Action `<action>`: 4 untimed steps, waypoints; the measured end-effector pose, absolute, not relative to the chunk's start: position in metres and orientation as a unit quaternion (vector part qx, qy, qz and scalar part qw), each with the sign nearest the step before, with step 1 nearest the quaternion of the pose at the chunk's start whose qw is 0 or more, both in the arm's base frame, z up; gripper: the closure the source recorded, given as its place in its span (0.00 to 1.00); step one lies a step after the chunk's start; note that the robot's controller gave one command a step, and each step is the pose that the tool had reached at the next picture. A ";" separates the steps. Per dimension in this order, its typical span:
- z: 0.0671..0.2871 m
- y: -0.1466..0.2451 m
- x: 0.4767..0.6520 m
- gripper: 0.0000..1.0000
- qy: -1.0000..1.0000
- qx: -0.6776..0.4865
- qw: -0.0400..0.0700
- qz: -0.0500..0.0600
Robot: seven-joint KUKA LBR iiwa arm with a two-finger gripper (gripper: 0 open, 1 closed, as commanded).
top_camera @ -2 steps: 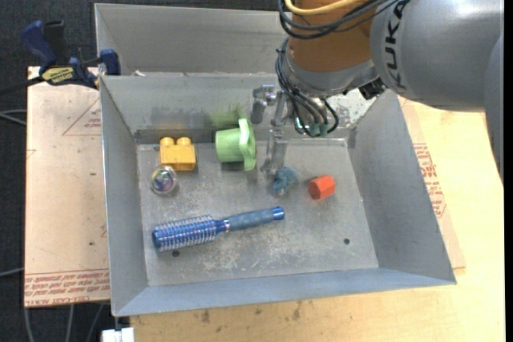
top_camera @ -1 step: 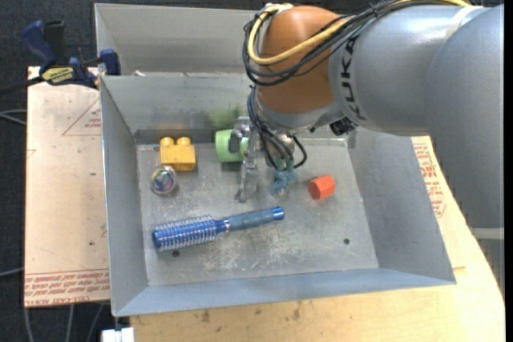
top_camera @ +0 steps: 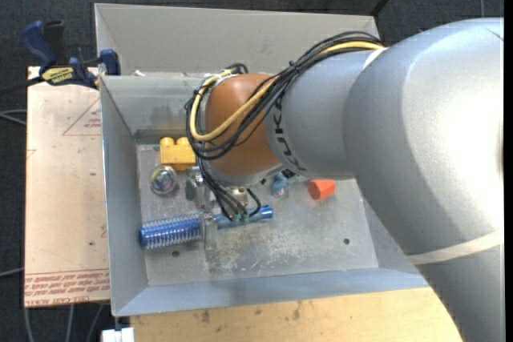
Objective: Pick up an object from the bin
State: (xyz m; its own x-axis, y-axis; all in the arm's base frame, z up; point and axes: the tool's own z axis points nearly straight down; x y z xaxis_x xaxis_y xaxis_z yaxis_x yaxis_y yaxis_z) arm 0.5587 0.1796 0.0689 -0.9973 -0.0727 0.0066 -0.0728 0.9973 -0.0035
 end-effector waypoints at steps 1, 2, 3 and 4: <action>0.073 0.178 0.564 1.00 -0.999 0.031 -0.005 -0.001; 0.191 0.178 0.562 1.00 -0.998 0.069 -0.006 -0.002; 0.187 0.177 0.560 0.00 -0.998 0.069 -0.001 -0.001; 0.066 0.174 0.540 0.00 -1.000 -0.003 0.003 0.000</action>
Offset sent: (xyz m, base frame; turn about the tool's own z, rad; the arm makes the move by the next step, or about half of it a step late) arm 0.0000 0.0000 0.0000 0.0000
